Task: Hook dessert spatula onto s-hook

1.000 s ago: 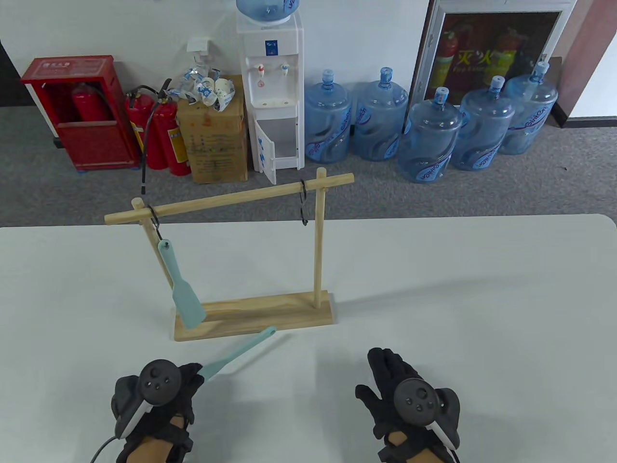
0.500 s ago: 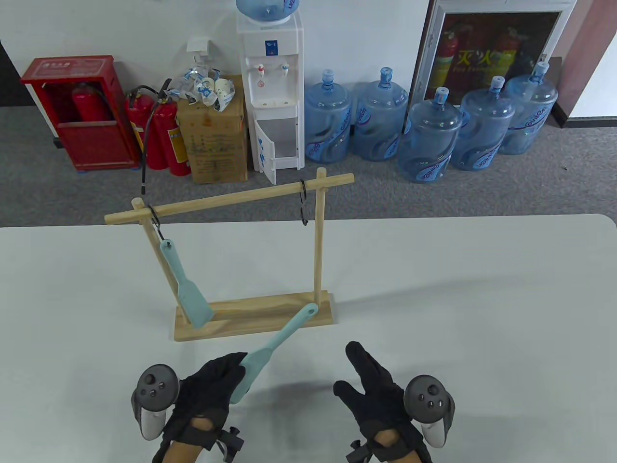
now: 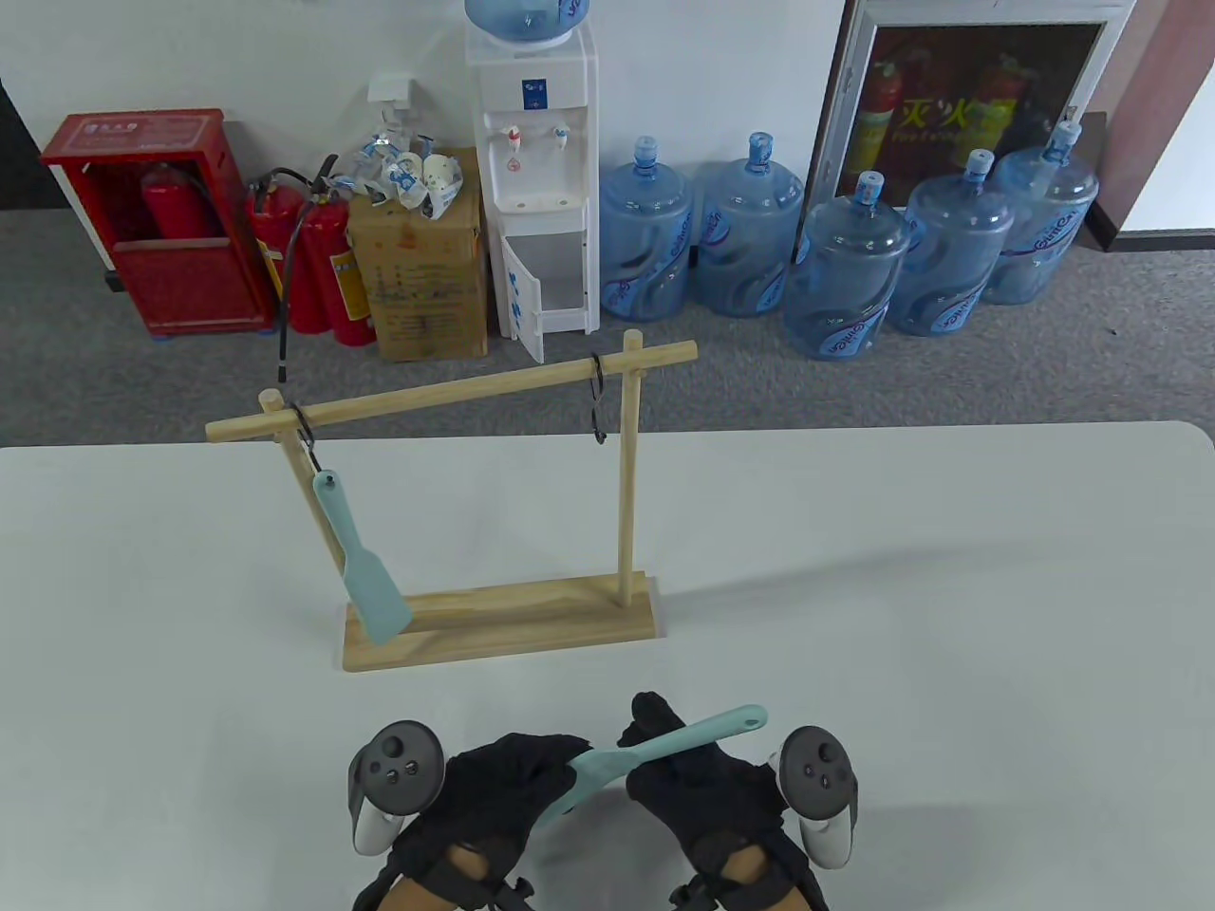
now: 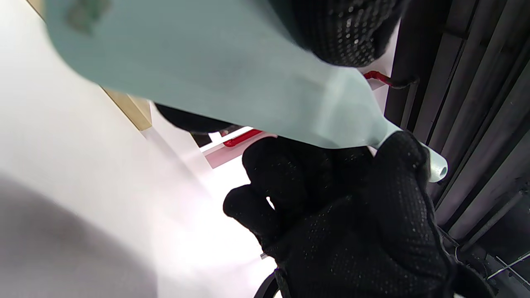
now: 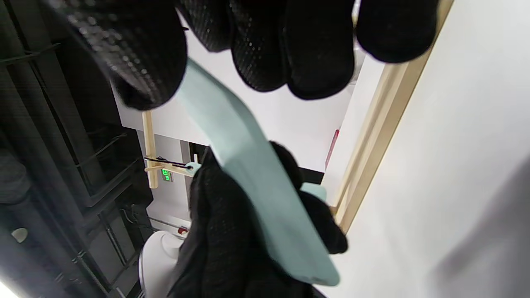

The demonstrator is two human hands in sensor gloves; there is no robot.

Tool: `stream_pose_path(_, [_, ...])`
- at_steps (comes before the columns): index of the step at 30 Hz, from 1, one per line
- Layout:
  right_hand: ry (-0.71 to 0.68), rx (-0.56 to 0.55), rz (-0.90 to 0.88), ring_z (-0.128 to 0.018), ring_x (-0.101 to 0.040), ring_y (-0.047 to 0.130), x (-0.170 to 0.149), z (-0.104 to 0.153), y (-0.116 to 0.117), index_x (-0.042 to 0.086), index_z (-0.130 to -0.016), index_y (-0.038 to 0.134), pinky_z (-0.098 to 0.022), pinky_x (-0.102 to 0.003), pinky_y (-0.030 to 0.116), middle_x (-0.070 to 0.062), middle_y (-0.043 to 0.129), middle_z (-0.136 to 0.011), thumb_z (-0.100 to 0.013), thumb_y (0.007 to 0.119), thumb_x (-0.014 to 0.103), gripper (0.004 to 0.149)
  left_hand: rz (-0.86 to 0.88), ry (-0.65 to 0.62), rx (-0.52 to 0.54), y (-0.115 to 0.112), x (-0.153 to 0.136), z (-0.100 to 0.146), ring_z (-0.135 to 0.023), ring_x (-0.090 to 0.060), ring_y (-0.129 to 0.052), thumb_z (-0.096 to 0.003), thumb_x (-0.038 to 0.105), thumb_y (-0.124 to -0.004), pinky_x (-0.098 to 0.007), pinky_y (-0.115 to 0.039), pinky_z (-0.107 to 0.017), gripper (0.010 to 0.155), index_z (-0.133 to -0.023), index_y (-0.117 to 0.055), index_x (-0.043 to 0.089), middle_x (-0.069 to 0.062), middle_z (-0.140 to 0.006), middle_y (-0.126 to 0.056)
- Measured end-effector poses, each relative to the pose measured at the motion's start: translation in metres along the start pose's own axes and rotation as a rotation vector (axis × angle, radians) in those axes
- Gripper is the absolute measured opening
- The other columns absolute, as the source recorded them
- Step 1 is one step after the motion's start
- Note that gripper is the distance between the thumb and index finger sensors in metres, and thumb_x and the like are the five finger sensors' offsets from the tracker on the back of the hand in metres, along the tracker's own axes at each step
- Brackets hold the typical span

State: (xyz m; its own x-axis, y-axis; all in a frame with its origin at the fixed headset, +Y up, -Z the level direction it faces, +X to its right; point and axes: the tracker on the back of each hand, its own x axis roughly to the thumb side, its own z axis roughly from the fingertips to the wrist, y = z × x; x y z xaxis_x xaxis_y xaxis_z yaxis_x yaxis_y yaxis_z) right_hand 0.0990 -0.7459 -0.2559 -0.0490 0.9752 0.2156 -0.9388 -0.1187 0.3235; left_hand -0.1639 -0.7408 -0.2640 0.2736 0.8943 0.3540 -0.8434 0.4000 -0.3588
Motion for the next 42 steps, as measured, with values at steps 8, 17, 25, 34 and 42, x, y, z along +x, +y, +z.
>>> stream_pose_path(8, [0.028, 0.035, -0.043, -0.074, -0.034, 0.084, -0.003, -0.006, 0.005, 0.022, -0.100, 0.064, -0.059, -0.058, 0.064, -0.005, 0.073, -0.094, -0.047, 0.076, 0.038, 0.058, -0.124, 0.024, 0.023, 0.005, 0.003, 0.005, -0.053, -0.030, -0.102, -0.0496, 0.041, -0.074, -0.054, -0.073, -0.053, 0.045, -0.093, -0.079, 0.027, -0.012, -0.078, -0.098])
stream_pose_path(17, [0.104, 0.026, 0.060, -0.069, -0.038, 0.080, -0.001, -0.012, -0.005, 0.012, -0.104, 0.052, -0.058, -0.059, 0.060, -0.012, 0.068, -0.092, -0.048, 0.067, 0.033, 0.061, -0.644, 0.115, 0.164, 0.037, 0.007, 0.027, -0.069, -0.034, -0.096, -0.0495, 0.042, -0.075, -0.058, -0.068, -0.061, 0.048, -0.095, -0.077, 0.029, -0.005, -0.091, -0.091])
stream_pose_path(25, [0.159, 0.002, 0.179, -0.060, -0.035, 0.086, 0.015, -0.038, -0.019, 0.010, -0.099, 0.066, -0.055, -0.059, 0.064, -0.013, 0.079, -0.083, -0.047, 0.071, 0.038, 0.059, -0.877, 0.115, 0.237, 0.054, 0.017, 0.037, -0.087, -0.040, -0.087, -0.0481, 0.048, -0.076, -0.064, -0.059, -0.069, 0.054, -0.099, -0.075, 0.029, -0.007, -0.103, -0.082])
stream_pose_path(34, [0.080, -0.074, 0.147, -0.041, -0.031, 0.094, 0.055, -0.085, -0.029, 0.005, -0.084, 0.085, -0.047, -0.056, 0.071, -0.012, 0.093, -0.064, -0.046, 0.076, 0.042, 0.054, -0.963, 0.098, 0.200, 0.045, 0.024, 0.039, -0.088, -0.040, -0.087, -0.0474, 0.051, -0.075, -0.064, -0.059, -0.069, 0.055, -0.098, -0.077, 0.029, -0.007, -0.102, -0.085])
stream_pose_path(42, [0.040, -0.057, 0.095, -0.036, -0.031, 0.094, 0.083, -0.118, -0.031, 0.005, -0.081, 0.088, -0.044, -0.056, 0.073, -0.013, 0.095, -0.059, -0.046, 0.076, 0.043, 0.054, -0.962, 0.115, 0.181, 0.045, 0.017, 0.038, -0.087, -0.040, -0.088, -0.0473, 0.051, -0.075, -0.064, -0.059, -0.069, 0.055, -0.097, -0.078, 0.029, -0.008, -0.101, -0.086])
